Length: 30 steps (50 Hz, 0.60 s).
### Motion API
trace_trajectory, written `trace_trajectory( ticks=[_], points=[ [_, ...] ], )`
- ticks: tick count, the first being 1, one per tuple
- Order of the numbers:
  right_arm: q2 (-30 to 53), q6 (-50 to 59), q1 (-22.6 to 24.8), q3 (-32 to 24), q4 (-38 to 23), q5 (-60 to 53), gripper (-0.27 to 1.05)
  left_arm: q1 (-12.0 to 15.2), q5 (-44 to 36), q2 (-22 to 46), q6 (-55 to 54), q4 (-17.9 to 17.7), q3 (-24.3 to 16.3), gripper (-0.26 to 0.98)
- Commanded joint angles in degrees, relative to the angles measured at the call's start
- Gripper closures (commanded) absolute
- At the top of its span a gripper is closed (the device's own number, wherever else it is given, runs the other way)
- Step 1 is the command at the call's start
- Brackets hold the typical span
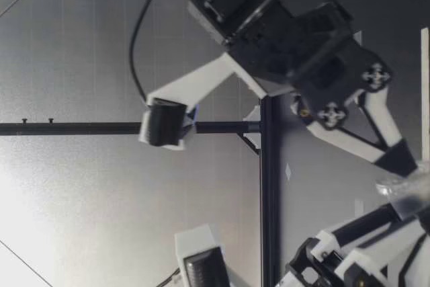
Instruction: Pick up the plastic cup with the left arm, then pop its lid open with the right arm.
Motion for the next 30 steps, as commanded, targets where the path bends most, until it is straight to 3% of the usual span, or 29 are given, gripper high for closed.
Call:
trace_trajectory(
  ticks=[1, 9, 14, 18, 24, 30],
  points=[
    [-6.15, 1.23, 0.26, 0.26, 0.18, 1.05, 0.91, -0.26, -0.26, -3.96, 0.53, 0.09, 0.35, 0.50],
    [-16.52, 6.94, 0.26, 4.57, 0.18, 1.41, 0.83, -0.26, -4.92, -12.39, 2.46, 0.09, 3.69, 0.50],
    [-20.30, 13.62, 0.26, 7.47, 0.35, -0.79, 0.68, -0.26, -12.74, -17.40, 4.31, 0.09, 6.15, 0.50],
    [-21.18, 22.85, 0.70, 10.46, 0.44, -5.80, 0.46, -0.26, -21.18, -20.57, 5.98, 0.00, 8.61, 0.50],
    [-19.95, 40.25, 1.32, 16.26, -0.26, -25.14, 0.06, -0.26, -34.54, -23.20, 7.73, -0.26, 12.30, 0.50],
    [-13.01, 50.89, 0.88, 17.93, -0.26, -54.14, 0.08, -0.26, -40.17, -22.50, 8.00, -1.93, 14.15, 0.52]
  ],
)
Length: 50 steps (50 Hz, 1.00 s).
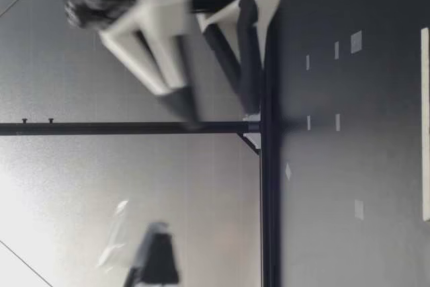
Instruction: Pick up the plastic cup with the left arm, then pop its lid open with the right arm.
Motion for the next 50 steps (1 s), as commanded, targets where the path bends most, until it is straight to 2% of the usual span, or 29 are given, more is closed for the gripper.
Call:
trace_trajectory(
  ticks=[1, 4, 10, 23, 29, 35, 42, 50],
  points=[
    [3.78, 3.60, -0.18, -0.88, -0.09, -19.51, 0.09, 0.09, -2.55, -0.09, 0.09, -1.05, 0.00, 0.52],
    [7.91, 6.15, -0.70, -2.72, -0.18, -26.37, 0.11, 0.09, -2.55, 1.23, 0.00, -1.14, -0.53, 0.53],
    [11.69, 7.65, -1.76, -6.24, -2.20, -27.77, 0.11, 0.09, -2.46, 3.96, -0.35, -1.14, -2.11, 0.54],
    [7.91, 7.21, -4.92, -7.56, -8.88, -22.76, 0.11, 0.09, -2.46, 7.21, -0.62, -1.14, -3.69, 0.54],
    [2.37, 6.77, -5.01, -8.61, -13.27, -27.60, 0.11, 0.09, -2.46, 7.38, -0.79, -1.14, -3.60, 0.54],
    [-3.60, 1.58, -5.01, -6.77, -15.64, -34.63, 0.11, 0.09, -2.46, 7.38, -0.97, -1.14, -3.52, 0.54],
    [-5.80, -3.34, -5.36, -3.34, -13.89, -30.23, 0.11, 0.09, -2.46, 7.47, -0.97, -1.14, -3.52, 0.54],
    [-6.15, -14.50, -7.03, -2.99, -17.58, -22.24, 0.11, 0.09, -2.46, 7.56, -1.49, -1.14, -3.60, 0.54]
  ],
)
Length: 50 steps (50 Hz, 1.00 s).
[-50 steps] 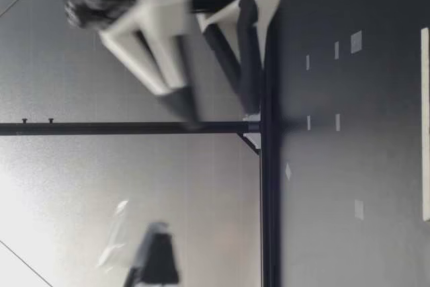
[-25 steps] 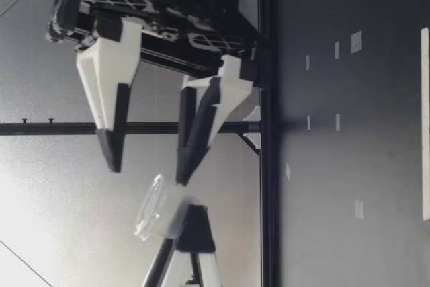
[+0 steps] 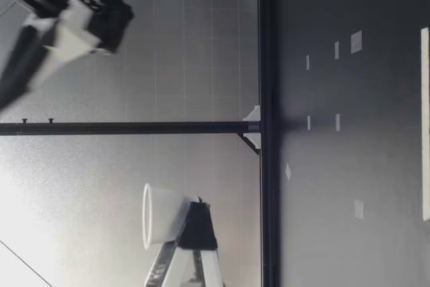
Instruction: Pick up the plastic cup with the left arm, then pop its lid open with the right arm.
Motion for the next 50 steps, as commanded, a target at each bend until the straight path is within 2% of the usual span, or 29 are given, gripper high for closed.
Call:
trace_trajectory(
  ticks=[1, 12, 19, 50],
  points=[
    [-1.93, -6.86, -1.05, -0.79, -1.85, 4.39, 0.11, 0.09, -0.44, -0.62, -0.44, 0.09, -0.62, 0.54],
    [-3.25, -36.21, -1.05, -1.14, -2.37, 21.97, 0.12, 0.09, -0.44, -0.53, -1.23, 0.09, -0.44, 0.54],
    [-2.81, -46.49, -1.14, -0.97, -1.49, 27.25, 0.12, 0.09, -0.44, -0.35, -1.23, 0.09, -0.44, 0.54],
    [-2.37, -47.02, -1.05, -0.62, -1.23, 27.33, 0.12, 0.09, -0.44, 0.09, -1.41, 0.09, -0.44, 0.54]
  ],
)
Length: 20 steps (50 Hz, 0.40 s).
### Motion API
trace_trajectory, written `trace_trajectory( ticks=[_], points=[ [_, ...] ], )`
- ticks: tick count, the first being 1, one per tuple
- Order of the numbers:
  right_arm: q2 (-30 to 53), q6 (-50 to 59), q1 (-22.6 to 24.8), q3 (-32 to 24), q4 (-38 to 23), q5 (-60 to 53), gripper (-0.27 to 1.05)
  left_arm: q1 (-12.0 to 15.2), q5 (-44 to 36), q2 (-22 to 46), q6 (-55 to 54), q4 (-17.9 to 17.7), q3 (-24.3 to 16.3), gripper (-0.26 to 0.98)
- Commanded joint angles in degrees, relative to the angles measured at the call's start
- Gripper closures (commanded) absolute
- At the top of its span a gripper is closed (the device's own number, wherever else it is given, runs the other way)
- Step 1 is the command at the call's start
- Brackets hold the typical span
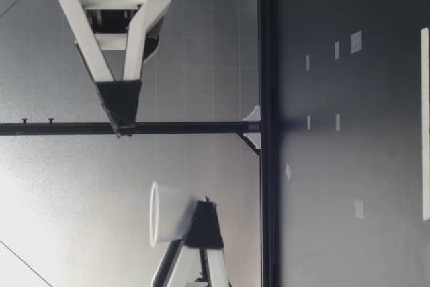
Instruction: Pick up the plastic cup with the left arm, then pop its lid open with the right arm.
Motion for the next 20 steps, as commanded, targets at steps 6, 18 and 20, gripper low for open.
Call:
trace_trajectory(
  ticks=[6, 18, 20],
  points=[
    [-0.70, 0.70, -0.35, -0.18, 0.09, -0.18, 0.12, 0.09, -0.44, -0.53, -0.09, 0.09, -0.35, 0.54],
    [-0.79, 1.05, -0.35, 0.00, 0.09, -0.26, 0.12, 0.09, -0.44, -0.44, -0.09, 0.09, -0.26, 0.54],
    [-0.70, 1.05, -0.35, 0.00, 0.09, -0.35, 0.12, 0.09, -0.35, -0.35, -0.09, 0.09, -0.26, 0.54]
  ],
)
